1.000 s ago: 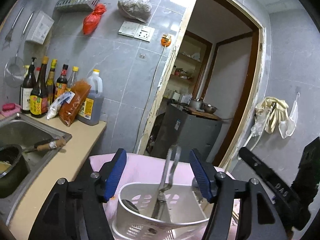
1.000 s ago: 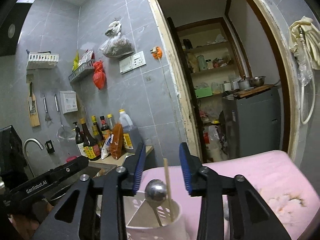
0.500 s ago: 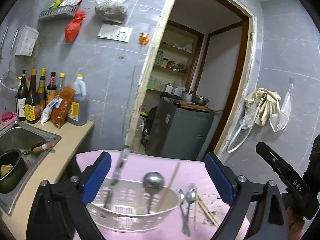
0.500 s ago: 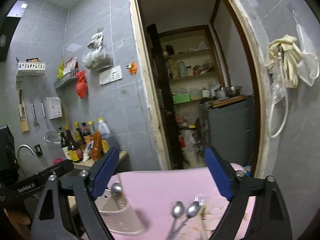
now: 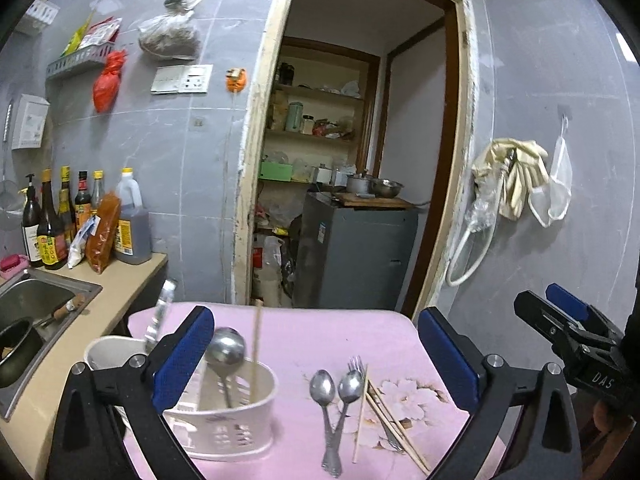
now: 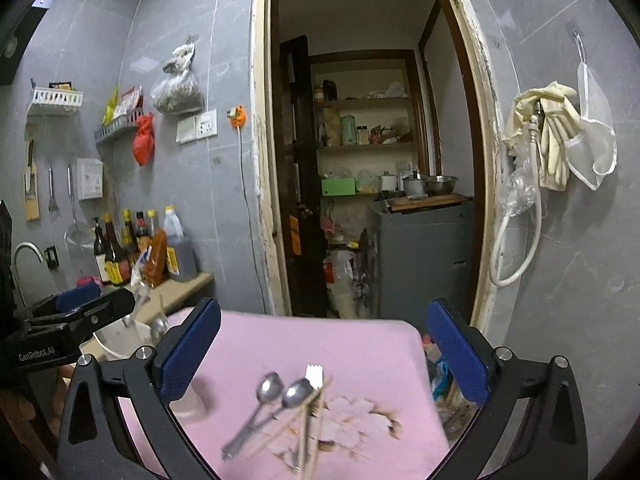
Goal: Organize utensils
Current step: 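Open both tools to release the utensils and withdraw, then lower the left tool onto a spoon while the right tool grasps a chopstick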
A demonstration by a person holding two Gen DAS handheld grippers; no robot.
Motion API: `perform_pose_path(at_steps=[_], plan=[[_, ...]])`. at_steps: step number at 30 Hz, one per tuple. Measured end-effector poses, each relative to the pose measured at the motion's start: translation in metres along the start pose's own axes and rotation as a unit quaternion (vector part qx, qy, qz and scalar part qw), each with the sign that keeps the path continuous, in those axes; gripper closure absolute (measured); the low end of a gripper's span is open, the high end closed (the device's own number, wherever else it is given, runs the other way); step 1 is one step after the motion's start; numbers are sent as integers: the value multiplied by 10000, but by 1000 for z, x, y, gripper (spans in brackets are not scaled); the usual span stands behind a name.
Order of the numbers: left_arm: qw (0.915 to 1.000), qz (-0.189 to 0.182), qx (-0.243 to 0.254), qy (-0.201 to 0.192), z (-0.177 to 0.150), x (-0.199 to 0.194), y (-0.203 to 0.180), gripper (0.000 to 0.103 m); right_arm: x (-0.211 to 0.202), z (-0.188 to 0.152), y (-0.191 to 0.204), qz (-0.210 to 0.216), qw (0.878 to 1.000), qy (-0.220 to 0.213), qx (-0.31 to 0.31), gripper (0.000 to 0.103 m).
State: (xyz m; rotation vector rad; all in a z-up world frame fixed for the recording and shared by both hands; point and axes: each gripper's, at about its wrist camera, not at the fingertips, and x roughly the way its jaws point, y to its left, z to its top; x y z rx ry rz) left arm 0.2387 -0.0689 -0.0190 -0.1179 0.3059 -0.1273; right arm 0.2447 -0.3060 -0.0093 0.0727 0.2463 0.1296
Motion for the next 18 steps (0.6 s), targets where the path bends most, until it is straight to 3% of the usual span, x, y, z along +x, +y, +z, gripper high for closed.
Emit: perform_pose_path(at_steps=[13, 18], plan=[[9994, 9, 98, 345, -33, 40, -34, 0, 29, -35, -50, -47, 9986, 528, 39, 1], [9977, -121, 158, 647, -44, 64, -39, 0, 47, -50, -62, -4, 9963, 841, 158, 1]])
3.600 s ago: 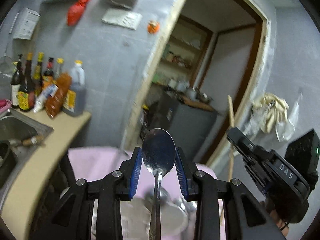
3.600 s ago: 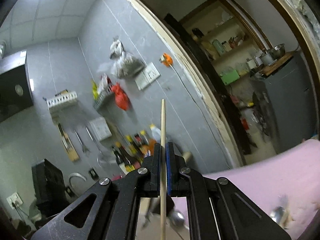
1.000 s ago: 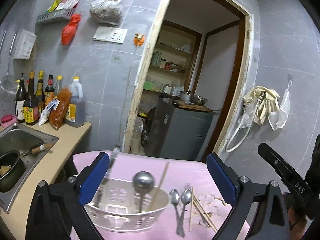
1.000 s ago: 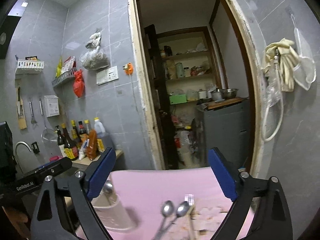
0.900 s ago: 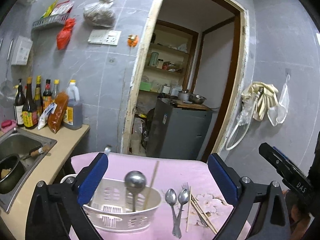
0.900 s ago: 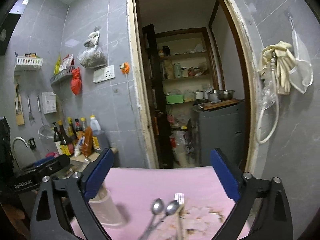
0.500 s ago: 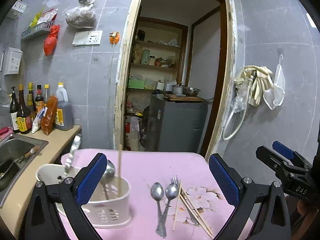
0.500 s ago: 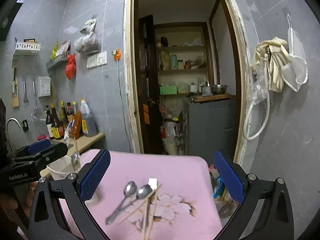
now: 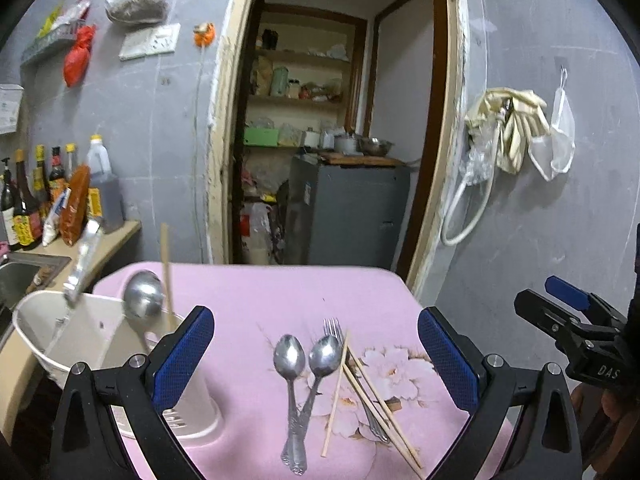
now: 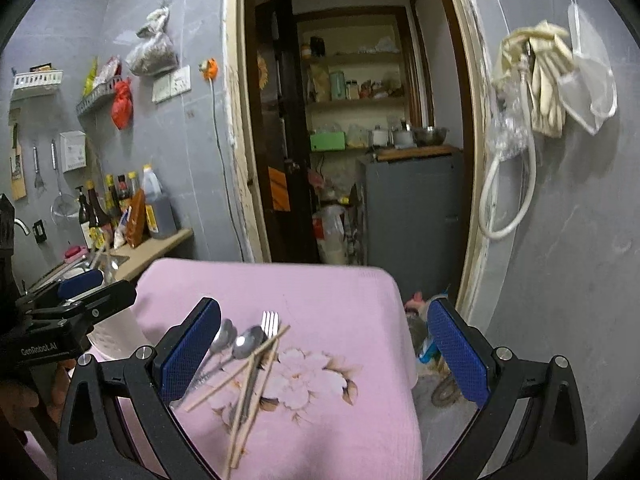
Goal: Organize utensils
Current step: 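Lower the left tool onto a spoon while the right tool grasps a chopstick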
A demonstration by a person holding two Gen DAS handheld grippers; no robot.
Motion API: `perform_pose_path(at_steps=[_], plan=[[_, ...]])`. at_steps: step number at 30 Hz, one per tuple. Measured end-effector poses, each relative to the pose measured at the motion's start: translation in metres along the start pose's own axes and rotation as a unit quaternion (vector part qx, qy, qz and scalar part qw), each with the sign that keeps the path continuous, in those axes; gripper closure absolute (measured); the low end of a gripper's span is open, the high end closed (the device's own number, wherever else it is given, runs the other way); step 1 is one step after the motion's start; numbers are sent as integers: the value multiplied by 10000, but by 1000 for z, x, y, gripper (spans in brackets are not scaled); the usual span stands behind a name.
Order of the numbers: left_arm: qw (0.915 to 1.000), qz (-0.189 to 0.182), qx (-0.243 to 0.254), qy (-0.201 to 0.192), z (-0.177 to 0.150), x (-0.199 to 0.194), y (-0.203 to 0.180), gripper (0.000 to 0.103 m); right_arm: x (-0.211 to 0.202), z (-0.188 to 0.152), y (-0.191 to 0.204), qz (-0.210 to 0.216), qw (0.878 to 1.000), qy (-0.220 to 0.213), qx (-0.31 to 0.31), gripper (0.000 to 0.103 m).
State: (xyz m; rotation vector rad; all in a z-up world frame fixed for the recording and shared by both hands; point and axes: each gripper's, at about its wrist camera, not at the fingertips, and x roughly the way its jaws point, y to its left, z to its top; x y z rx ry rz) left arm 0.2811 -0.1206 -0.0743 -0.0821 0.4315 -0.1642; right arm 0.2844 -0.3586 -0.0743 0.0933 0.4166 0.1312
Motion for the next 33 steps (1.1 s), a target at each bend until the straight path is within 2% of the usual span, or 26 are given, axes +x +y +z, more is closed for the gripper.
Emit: perform_pose_path(at_steps=[4, 8, 11, 13, 23, 25, 28, 30, 33], plan=[[9997, -144, -52, 194, -4, 16, -2, 1, 21, -11, -12, 102, 9993, 346, 140, 2], [9991, -167, 4, 395, -8, 35, -8, 12, 40, -18, -19, 232, 9976, 601, 249, 3], [9981, -70, -45, 605, -13, 52, -7, 19, 54, -24, -20, 309, 9961, 782, 275, 13], [9974, 15, -93, 720, -16, 62, -6, 21, 63, -28, -19, 353, 9948, 913, 281, 23], [9879, 370, -409, 1451, -33, 112, 7, 36, 106, -54, 5, 687, 9834, 1657, 280, 44], [9850, 452, -481, 1596, -36, 120, 11, 39, 114, -62, 12, 755, 9796, 1843, 252, 53], [9804, 514, -565, 1815, -39, 131, 16, 43, 124, -71, 18, 844, 9745, 2064, 235, 57], [9770, 564, -551, 1981, -42, 140, 17, 45, 131, -77, 23, 911, 9708, 2210, 205, 64], [9717, 621, -562, 2208, -47, 149, 20, 49, 138, -84, 32, 986, 9658, 2393, 139, 65]])
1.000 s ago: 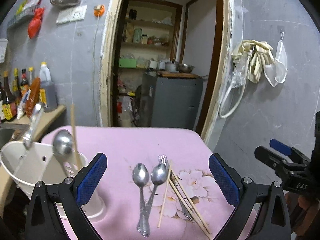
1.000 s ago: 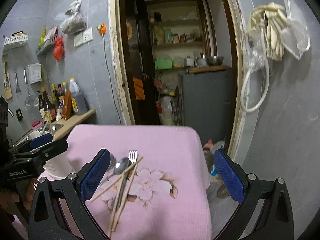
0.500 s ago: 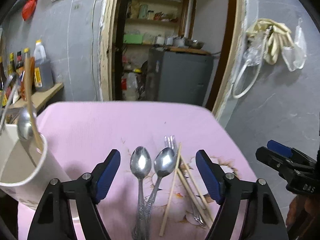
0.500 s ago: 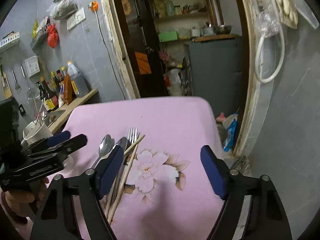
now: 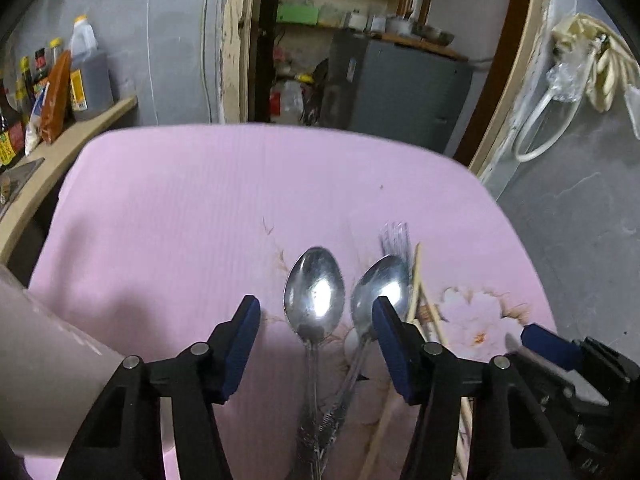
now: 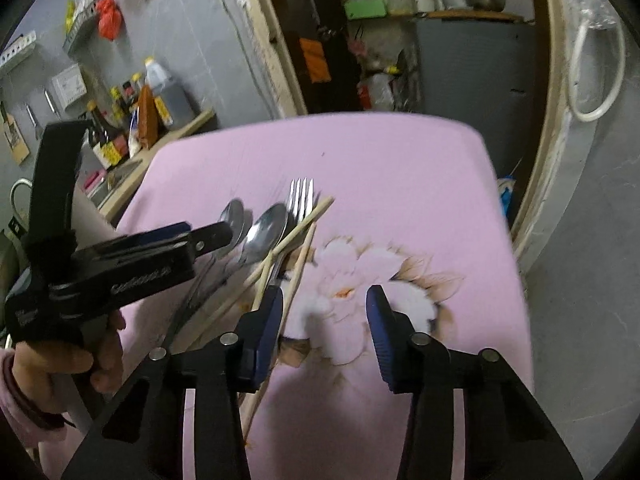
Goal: Organize utensils
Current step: 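Lower the left tool onto a spoon while the right tool grasps a chopstick, then lift the spoon and chopstick and carry them over the white caddy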
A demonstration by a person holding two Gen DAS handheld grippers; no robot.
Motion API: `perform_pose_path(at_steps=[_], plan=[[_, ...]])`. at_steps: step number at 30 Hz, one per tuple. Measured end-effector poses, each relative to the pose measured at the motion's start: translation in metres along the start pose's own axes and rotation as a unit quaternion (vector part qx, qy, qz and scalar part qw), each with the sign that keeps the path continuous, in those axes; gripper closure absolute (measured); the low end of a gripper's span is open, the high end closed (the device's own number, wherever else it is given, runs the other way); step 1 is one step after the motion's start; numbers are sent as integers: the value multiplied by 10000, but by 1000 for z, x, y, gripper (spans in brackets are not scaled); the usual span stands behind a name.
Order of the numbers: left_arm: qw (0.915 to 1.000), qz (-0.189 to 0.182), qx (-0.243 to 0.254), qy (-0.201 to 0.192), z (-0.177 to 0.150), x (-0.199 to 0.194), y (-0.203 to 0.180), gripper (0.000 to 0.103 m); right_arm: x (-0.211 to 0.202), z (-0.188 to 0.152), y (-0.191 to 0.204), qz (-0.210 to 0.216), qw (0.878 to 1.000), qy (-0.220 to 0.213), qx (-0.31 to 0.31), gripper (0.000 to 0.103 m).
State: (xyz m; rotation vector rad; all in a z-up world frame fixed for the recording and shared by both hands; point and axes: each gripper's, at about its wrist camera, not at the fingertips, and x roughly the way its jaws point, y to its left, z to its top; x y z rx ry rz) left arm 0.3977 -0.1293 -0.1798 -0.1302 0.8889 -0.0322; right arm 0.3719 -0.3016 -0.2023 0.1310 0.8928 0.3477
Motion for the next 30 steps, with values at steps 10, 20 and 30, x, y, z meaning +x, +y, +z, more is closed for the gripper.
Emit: perform_pose_path(at_steps=[10, 20, 30], plan=[[9993, 152, 154, 302, 6, 18, -3, 55, 25, -3, 24, -171, 9989, 391, -217, 71], [9989, 188, 270, 342, 21, 28, -5, 58, 34, 17, 32, -642, 9948, 604, -512, 76], [9985, 90, 341, 427, 18, 25, -8, 68, 19, 10, 6, -418, 9961, 780, -43, 97]])
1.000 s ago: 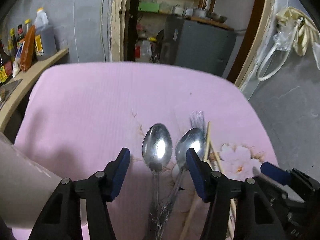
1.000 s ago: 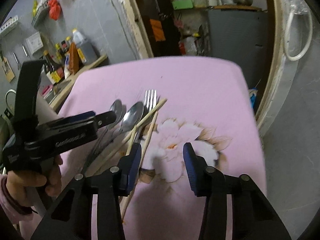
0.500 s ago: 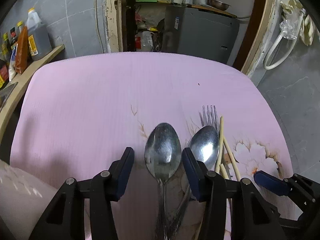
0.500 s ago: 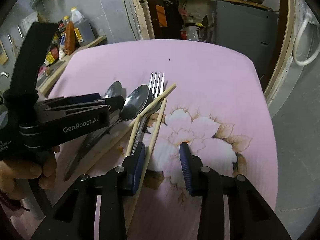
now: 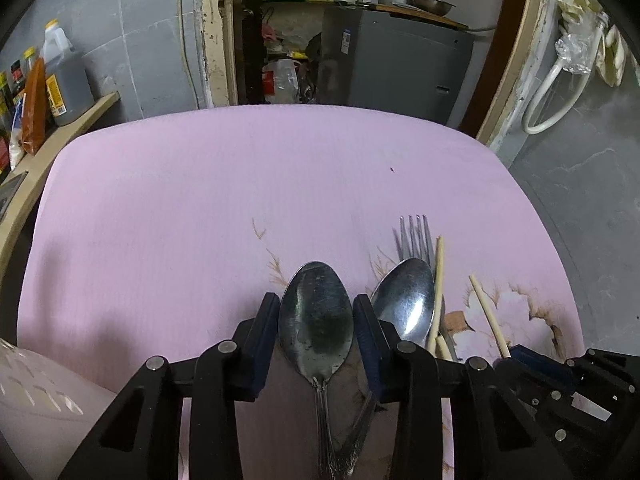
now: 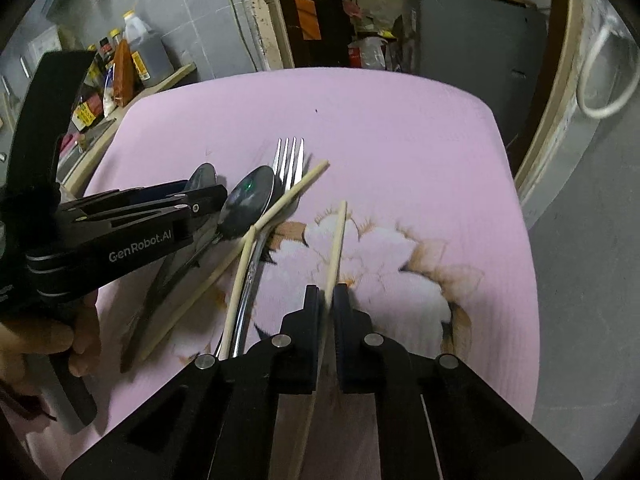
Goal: Organize utensils
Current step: 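Lift the spoon and chopstick and carry them over the white caddy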
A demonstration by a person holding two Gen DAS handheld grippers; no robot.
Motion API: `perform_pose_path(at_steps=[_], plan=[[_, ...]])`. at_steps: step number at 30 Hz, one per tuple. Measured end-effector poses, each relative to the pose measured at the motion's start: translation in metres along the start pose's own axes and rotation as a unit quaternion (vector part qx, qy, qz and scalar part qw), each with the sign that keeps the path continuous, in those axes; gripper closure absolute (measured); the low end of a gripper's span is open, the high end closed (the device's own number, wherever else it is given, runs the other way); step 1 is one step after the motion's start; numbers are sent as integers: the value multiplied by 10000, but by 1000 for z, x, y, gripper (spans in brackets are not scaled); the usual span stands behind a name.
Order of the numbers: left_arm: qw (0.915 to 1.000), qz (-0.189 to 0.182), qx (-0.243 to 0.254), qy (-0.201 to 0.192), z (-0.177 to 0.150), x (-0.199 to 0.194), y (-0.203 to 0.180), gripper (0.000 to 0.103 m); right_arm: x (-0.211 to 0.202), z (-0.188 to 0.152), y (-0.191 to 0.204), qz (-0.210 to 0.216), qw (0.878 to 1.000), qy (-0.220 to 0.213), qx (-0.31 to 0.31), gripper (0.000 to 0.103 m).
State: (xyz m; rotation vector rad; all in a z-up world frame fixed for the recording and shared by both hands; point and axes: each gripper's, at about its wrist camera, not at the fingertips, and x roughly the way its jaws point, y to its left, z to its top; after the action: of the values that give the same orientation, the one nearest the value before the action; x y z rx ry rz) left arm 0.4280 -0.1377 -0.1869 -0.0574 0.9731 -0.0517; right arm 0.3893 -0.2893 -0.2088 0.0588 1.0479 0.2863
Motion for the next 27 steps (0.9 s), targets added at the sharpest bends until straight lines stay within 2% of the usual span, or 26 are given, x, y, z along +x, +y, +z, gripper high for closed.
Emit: perform_pose_path(at_steps=[4, 11, 14, 16, 20, 22, 27], plan=[[9999, -88, 69, 70, -5, -4, -3, 68, 7, 5, -1, 34, 9999, 131, 31, 97], [9996, -251, 17, 153, -7, -6, 0, 68, 24, 25, 12, -199, 9977, 485, -436, 96], [9994, -308, -5, 174, -7, -7, 1, 68, 27, 29, 20, -322, 9963, 523, -608, 96], [9993, -340, 24, 180, -7, -7, 0, 68, 25, 29, 17, -206, 9977, 458, -461, 99], [9987, -488, 120, 111, -13, -16, -5, 68, 6, 20, -4, 374, 9992, 38, 167, 99], [9983, -554, 194, 16, -17, -23, -8, 68, -14, 12, -10, 549, 9968, -418, 404, 99], [9964, -747, 243, -332, -26, -53, -13, 68, -50, -3, -19, 1000, 9834, -1322, 736, 99]])
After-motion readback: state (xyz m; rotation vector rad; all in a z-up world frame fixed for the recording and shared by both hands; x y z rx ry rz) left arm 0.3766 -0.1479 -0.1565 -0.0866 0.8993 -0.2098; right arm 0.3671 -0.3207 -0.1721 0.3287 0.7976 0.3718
